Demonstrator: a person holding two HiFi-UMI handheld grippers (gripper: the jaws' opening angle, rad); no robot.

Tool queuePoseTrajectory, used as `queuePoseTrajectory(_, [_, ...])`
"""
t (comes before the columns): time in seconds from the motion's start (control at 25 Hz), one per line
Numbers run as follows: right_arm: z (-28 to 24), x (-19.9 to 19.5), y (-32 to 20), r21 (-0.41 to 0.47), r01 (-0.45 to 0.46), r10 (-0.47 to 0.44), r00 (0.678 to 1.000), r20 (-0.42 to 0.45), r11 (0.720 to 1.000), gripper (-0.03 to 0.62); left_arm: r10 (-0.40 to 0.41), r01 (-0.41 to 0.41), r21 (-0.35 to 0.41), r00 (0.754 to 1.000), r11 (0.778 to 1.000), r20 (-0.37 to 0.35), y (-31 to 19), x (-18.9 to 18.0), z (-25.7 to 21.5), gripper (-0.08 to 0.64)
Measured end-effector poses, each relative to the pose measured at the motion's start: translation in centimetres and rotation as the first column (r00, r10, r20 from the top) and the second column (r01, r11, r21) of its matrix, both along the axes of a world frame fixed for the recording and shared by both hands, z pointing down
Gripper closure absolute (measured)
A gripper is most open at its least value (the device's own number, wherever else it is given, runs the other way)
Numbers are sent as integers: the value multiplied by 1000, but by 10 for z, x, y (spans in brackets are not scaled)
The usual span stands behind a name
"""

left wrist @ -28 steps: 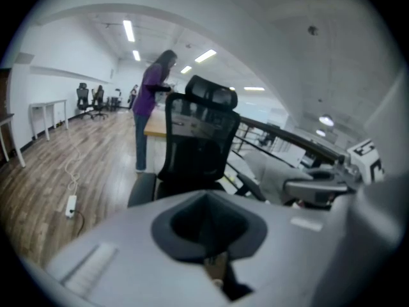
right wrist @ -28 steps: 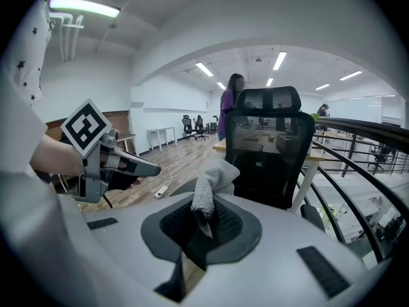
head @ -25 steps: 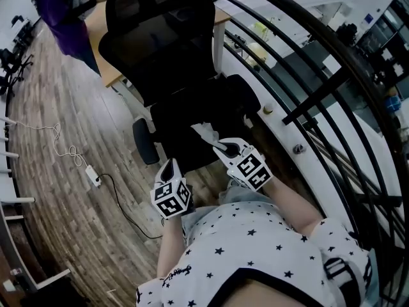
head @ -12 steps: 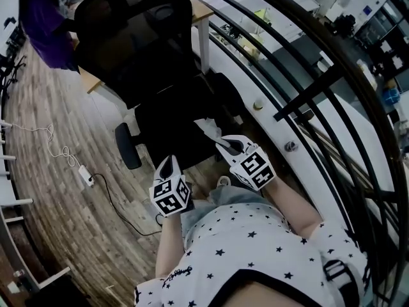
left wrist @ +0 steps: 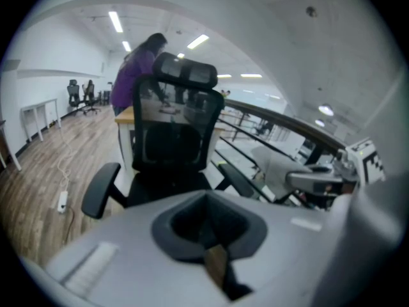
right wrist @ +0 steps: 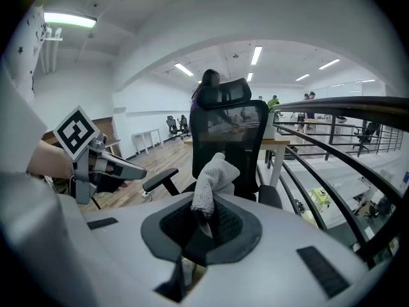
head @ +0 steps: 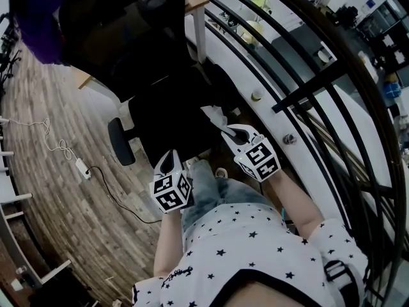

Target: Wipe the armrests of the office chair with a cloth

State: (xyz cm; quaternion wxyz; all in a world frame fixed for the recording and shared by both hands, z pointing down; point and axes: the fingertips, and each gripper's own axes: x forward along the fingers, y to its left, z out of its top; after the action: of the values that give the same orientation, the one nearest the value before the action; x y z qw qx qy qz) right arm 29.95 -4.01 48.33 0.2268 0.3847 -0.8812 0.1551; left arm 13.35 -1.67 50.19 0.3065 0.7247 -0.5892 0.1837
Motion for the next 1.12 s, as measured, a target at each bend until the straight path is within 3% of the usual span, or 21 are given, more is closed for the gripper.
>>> queuePoseTrajectory(0.6, [12, 22, -63, 4, -23, 23, 998, -54, 1000, 560, 54, -55, -32, 998, 998, -23, -50, 21, 18, 558])
queuePoseTrajectory(1.12, [40, 32, -173, 4, -21, 21, 989, -145, 1000, 560, 81, -85, -86, 996, 993, -40, -102, 20, 33, 558])
